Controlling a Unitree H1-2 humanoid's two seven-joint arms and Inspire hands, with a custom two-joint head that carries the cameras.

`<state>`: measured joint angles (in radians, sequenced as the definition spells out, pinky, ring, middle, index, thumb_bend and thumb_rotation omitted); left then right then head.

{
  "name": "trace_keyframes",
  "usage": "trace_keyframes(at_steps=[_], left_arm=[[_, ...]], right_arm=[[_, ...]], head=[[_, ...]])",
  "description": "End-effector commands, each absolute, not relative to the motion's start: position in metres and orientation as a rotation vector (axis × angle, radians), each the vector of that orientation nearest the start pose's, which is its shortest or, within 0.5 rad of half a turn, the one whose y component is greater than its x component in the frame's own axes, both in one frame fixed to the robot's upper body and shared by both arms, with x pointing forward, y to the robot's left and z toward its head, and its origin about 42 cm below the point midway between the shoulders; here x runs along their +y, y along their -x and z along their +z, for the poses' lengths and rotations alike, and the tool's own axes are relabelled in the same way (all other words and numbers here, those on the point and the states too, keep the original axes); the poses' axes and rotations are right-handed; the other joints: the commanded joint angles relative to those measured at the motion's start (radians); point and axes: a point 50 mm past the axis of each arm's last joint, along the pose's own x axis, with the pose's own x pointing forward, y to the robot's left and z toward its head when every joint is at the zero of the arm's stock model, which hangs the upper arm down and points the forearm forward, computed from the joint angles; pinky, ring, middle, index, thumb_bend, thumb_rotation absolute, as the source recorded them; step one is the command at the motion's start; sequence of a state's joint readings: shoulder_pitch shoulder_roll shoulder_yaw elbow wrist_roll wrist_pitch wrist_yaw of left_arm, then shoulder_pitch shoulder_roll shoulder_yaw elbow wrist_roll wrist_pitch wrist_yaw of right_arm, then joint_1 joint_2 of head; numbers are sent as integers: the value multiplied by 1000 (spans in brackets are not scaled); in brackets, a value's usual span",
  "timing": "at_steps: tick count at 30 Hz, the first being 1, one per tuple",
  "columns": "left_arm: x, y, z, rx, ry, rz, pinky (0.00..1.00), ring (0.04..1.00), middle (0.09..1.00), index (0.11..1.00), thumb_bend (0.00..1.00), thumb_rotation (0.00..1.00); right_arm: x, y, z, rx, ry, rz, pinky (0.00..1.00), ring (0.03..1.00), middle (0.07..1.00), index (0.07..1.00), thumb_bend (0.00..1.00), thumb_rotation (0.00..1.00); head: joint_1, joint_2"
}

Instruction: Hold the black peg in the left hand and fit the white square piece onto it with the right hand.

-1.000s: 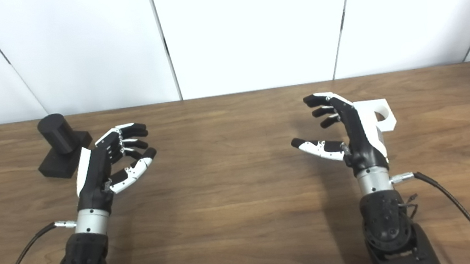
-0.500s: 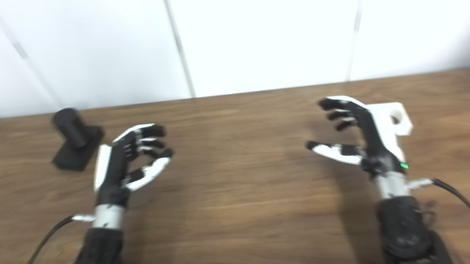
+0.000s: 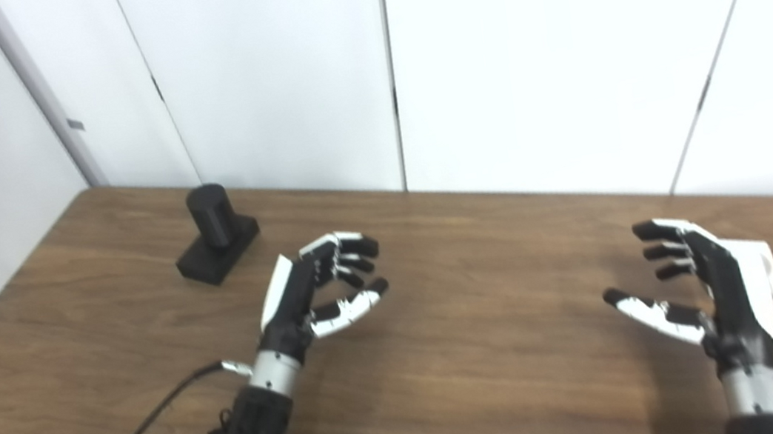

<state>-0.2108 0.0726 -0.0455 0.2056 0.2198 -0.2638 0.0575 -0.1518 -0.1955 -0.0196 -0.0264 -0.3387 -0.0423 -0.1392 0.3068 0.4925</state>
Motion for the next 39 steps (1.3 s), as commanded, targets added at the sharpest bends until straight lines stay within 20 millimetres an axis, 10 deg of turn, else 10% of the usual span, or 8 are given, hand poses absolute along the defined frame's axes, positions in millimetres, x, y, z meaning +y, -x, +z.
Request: trace_keyframes(at_steps=[1,20,39], left_arm=[[198,-356,138,-371,-277,-71,481,607,670,627,608,63],[202,-358,147,-393,-330,-33,507,628,692,663,716,92],[272,-364,194,-445,-606,168,680,808,834,694,851,55]], right_arm=[[-275,-332,180,-351,521,-150,526,653,703,660,562,0],[-267,-326,192,-327,511,-147,543,663,710,662,559,0],[-266,-326,197,-342,509,-143,537,657,699,654,549,0]], head=[[5,-4],[19,-13],[36,-10]])
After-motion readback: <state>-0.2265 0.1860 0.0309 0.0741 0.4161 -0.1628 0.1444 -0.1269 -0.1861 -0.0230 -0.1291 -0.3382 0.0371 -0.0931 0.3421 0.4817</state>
